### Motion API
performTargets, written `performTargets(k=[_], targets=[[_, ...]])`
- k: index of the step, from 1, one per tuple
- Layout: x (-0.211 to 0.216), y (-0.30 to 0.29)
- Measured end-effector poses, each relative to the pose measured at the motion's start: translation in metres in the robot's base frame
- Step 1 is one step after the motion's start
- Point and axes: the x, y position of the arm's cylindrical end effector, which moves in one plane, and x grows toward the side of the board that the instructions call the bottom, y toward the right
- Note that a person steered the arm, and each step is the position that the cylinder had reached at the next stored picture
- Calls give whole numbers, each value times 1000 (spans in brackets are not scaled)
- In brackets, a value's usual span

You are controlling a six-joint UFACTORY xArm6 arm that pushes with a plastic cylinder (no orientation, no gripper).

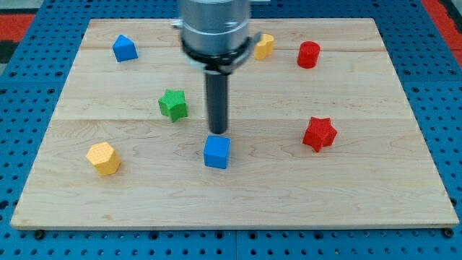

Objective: Push the green star to the right of the blue triangle

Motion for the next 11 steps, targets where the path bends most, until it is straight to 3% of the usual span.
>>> performTargets(k=[1,5,6,7,8,11], targets=[[-20,-50],[-184,-59],[-190,-77],[-189,-57],[-172,-72],[-118,-168]])
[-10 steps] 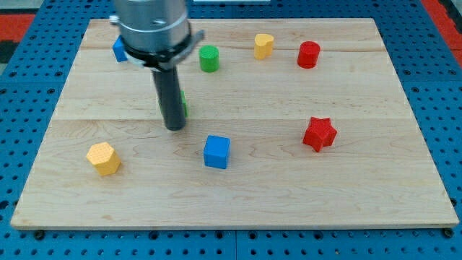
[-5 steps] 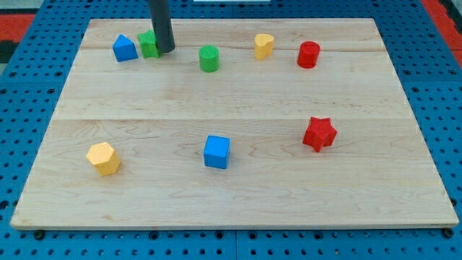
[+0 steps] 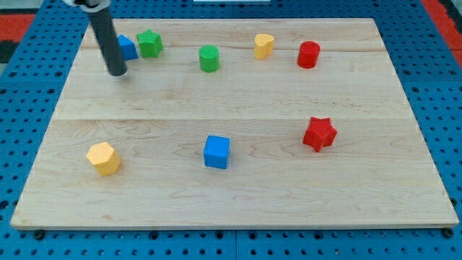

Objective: Push the green star to the right of the blue triangle

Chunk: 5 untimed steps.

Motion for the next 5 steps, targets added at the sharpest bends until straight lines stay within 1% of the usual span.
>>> performTargets(k=[1,3,4,5], targets=[[4,-12],[4,-12],[5,-29],[5,-59]])
